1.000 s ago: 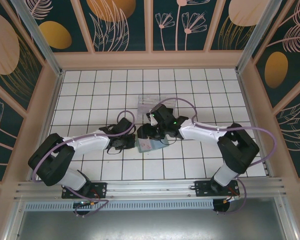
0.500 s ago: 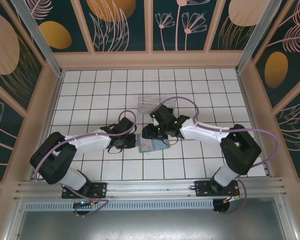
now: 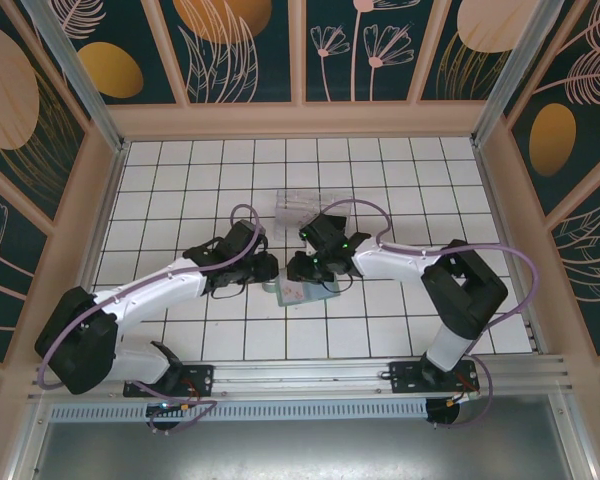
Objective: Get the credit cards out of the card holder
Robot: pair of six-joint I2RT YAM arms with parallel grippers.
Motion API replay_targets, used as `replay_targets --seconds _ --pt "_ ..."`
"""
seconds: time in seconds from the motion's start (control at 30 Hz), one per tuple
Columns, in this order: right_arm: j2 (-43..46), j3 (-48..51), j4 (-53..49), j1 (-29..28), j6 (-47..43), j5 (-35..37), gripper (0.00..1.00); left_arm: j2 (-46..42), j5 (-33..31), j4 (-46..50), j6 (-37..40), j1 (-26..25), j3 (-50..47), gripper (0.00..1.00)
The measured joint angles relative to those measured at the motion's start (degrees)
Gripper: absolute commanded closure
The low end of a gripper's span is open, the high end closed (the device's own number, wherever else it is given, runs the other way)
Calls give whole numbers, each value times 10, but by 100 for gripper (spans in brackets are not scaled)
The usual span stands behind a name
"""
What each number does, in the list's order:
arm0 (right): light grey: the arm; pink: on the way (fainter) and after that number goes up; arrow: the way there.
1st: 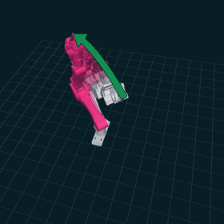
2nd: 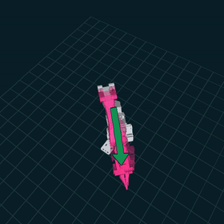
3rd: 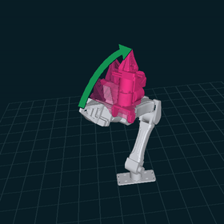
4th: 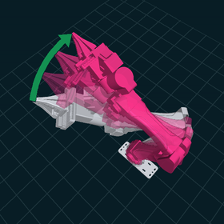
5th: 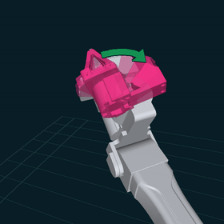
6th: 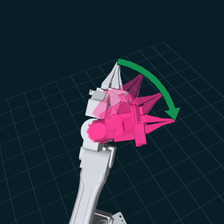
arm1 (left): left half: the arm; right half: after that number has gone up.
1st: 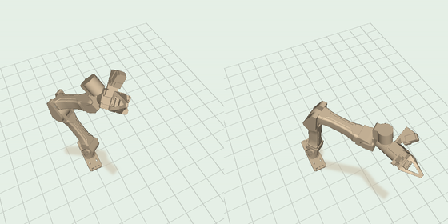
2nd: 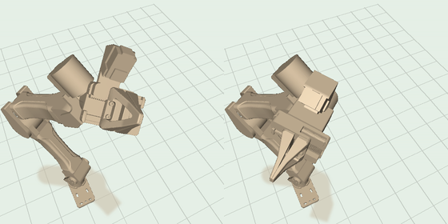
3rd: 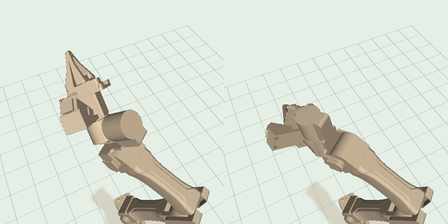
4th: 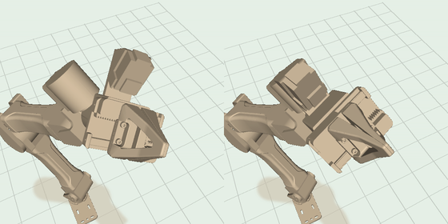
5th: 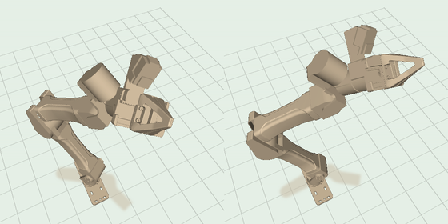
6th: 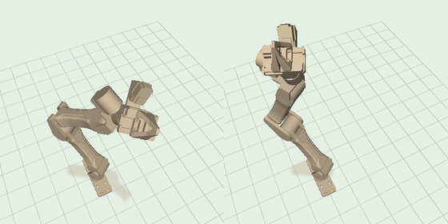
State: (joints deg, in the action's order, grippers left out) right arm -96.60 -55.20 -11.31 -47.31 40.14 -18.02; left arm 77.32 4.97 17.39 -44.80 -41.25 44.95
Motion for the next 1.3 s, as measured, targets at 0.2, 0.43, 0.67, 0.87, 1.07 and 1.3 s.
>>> replay_targets --seconds 0.2,0.43,0.67,0.87,1.07,1.3 --pt "-5 37 41 28 10 -41 76 30 33 -35 -22 -6 1 75" --pt "-17 47 51 30 11 -46 77 80 41 -54 -36 -17 0 75" --pt "-17 58 51 33 8 -44 77 110 33 -67 -39 -18 -17 79" --pt "-17 63 52 35 7 -43 77 129 26 -72 -39 -18 -33 82" --pt "-17 66 56 35 7 -43 77 132 25 -77 -39 -18 -33 83" --pt "-17 69 63 35 7 -49 77 137 27 -82 -36 -18 -31 92"
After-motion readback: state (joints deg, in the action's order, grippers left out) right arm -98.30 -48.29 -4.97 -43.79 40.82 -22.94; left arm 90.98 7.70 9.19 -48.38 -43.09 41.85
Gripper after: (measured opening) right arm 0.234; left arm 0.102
